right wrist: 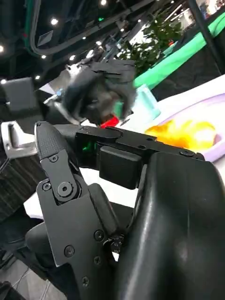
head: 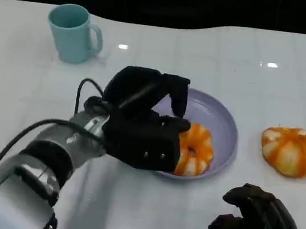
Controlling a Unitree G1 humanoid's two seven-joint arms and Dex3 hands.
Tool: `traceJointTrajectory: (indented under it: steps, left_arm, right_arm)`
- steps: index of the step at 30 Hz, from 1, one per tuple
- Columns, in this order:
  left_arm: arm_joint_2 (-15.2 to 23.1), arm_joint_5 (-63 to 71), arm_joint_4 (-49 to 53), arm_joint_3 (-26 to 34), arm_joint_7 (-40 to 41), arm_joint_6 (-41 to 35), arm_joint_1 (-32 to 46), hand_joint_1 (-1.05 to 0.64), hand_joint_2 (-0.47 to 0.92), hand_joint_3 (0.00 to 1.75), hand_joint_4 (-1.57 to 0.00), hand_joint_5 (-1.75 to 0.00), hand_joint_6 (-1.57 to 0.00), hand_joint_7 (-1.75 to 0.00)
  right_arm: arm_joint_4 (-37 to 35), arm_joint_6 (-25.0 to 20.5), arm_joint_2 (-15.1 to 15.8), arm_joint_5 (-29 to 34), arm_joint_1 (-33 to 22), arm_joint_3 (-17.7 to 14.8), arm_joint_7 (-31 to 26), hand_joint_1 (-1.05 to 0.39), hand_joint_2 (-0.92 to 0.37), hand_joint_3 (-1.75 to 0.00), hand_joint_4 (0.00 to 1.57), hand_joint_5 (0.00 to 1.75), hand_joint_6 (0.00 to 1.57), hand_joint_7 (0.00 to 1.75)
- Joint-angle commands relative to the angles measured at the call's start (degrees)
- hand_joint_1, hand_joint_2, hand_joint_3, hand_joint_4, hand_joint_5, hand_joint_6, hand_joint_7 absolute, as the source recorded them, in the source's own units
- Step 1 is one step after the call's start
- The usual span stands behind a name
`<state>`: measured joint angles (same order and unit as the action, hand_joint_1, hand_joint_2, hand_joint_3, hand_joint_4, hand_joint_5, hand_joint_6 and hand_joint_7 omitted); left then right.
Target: Grasp the bread from the table and place it into the plate.
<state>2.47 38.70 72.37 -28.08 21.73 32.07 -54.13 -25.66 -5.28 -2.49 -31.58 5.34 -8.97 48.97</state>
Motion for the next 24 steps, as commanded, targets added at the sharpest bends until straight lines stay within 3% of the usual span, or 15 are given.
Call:
traceJointTrajectory:
  steps: [1, 2, 3, 5, 16, 24]
  left_arm:
    - [1.47, 1.08, -0.62, -1.57, -3.64, -2.14, -1.69, -1.05, 0.92, 0.56, -0.01, -1.75, -0.01, -1.02]
    - [2.0, 1.67, -1.08, -2.28, -4.81, -3.19, -1.86, -1.05, 0.92, 0.55, 0.0, -1.66, 0.0, -0.56]
    - [2.65, 2.08, -1.75, -2.79, -5.72, -3.9, -1.81, -1.05, 0.92, 0.55, 0.0, -1.62, 0.0, -0.28]
    - [3.61, 2.15, -3.12, -2.96, -6.7, -4.32, -1.25, -1.05, 0.92, 0.55, 0.0, -1.6, 0.0, -0.06]
    - [11.99, 0.3, -16.96, -1.13, -11.73, -3.4, 7.56, -1.05, 0.92, 0.52, 0.0, -1.67, 0.0, 0.0]
    - [21.11, -0.01, -36.44, 2.22, -17.79, -7.83, 18.92, -1.05, 0.92, 0.5, 0.0, -1.75, 0.0, 0.0]
  right_arm:
    - [0.01, -0.1, 0.85, 0.02, -0.06, -0.25, 0.23, -0.72, -0.91, -0.01, 1.51, 0.79, 1.57, 0.34]
    - [0.07, -0.14, 0.91, 0.06, -0.05, -0.25, 0.15, -0.72, -0.91, -0.01, 1.51, 0.79, 1.57, 0.34]
    - [0.15, -0.16, 0.94, 0.08, -0.06, -0.25, 0.08, -0.72, -0.91, 0.0, 1.51, 0.79, 1.57, 0.34]
    - [0.04, 0.02, 1.0, 0.12, -0.04, -0.27, 0.26, -0.73, -0.91, 0.0, 1.51, 0.79, 1.57, 0.35]
    - [0.22, 0.68, 1.06, 0.08, -0.66, -0.36, 1.07, -0.74, -0.92, -0.01, 1.51, 0.78, 1.57, 0.33]
    - [1.5, -0.54, 0.95, -0.27, -1.37, -0.11, 0.68, -0.73, -0.91, 0.0, 1.52, 0.78, 1.57, 0.33]
